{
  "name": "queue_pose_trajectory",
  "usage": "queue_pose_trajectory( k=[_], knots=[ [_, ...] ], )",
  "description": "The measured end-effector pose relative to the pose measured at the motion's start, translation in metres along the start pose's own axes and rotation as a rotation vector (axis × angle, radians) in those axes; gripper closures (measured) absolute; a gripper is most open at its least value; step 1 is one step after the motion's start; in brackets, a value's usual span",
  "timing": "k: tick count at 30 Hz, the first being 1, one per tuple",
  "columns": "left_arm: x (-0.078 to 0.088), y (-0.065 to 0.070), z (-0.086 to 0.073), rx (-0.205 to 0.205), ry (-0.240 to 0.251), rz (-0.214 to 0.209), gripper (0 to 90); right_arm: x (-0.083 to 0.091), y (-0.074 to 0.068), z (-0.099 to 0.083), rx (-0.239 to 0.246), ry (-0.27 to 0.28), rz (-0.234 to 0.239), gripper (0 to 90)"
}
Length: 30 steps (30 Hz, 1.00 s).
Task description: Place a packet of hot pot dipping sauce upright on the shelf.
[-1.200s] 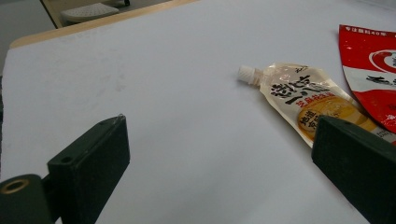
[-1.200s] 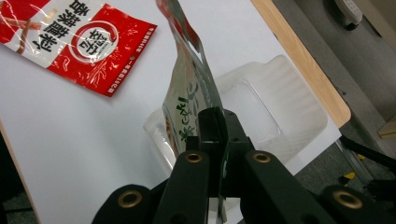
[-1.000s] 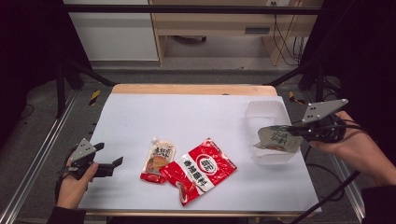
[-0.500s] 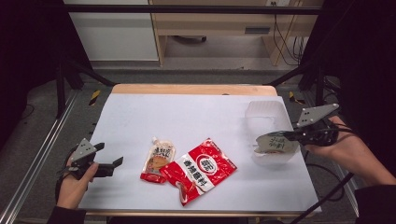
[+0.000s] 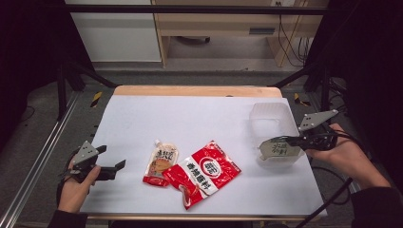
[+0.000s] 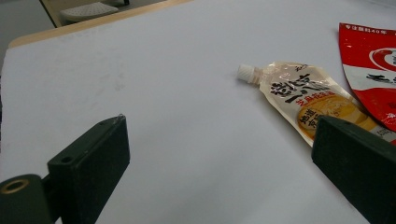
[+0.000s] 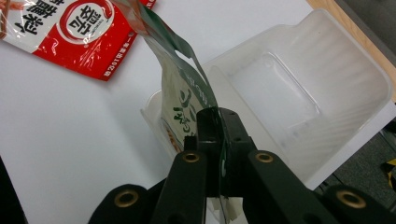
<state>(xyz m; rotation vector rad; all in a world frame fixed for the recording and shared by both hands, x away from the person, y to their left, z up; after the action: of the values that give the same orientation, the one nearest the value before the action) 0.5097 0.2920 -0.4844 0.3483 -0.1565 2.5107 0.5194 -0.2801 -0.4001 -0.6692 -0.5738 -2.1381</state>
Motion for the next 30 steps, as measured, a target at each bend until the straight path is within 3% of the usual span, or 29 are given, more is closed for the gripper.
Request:
queue_pose_trajectory(
  k=[11,15,17,18,21,27,30],
  knots=[
    [-0.001,0.001,-0.001,-0.003,-0.004,-0.004,4.1,0.004,0.007,-0.011,-0.036,-0.029,-0.039,78.3],
    [-0.001,0.001,-0.001,-0.007,-0.007,-0.006,4.0,0.005,0.004,-0.009,-0.048,-0.028,-0.048,56.7],
    [-0.001,0.001,-0.001,-0.007,-0.008,-0.007,4.0,0.005,0.001,-0.002,-0.044,-0.008,-0.069,37.9],
    [-0.001,0.002,-0.001,-0.007,-0.008,-0.008,4.0,0.005,0.001,-0.002,-0.044,-0.008,-0.069,37.9],
    [-0.002,0.002,-0.001,-0.012,-0.010,-0.010,4.0,0.003,-0.006,0.006,-0.019,-0.017,-0.061,23.9],
    [-0.002,0.005,-0.001,-0.013,-0.015,-0.014,4.0,-0.002,-0.027,0.031,0.025,-0.023,-0.060,15.2],
    [-0.003,0.006,-0.002,-0.020,-0.017,-0.017,4.0,-0.006,-0.041,0.049,0.047,0.006,-0.063,14.4]
  ],
)
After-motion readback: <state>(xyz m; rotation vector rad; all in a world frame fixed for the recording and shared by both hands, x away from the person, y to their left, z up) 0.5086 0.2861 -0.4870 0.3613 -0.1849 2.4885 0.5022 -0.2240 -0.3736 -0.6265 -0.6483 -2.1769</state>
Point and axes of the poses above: each handheld gripper's, and its own axes: x roughly backward along the jaws, z roughly out of its top, y roughly to its right, the point moved 9 cm from there along -x, roughly forward along the jaws, and after that the axes turned 13 degrees about y, right-handed, at the moved point
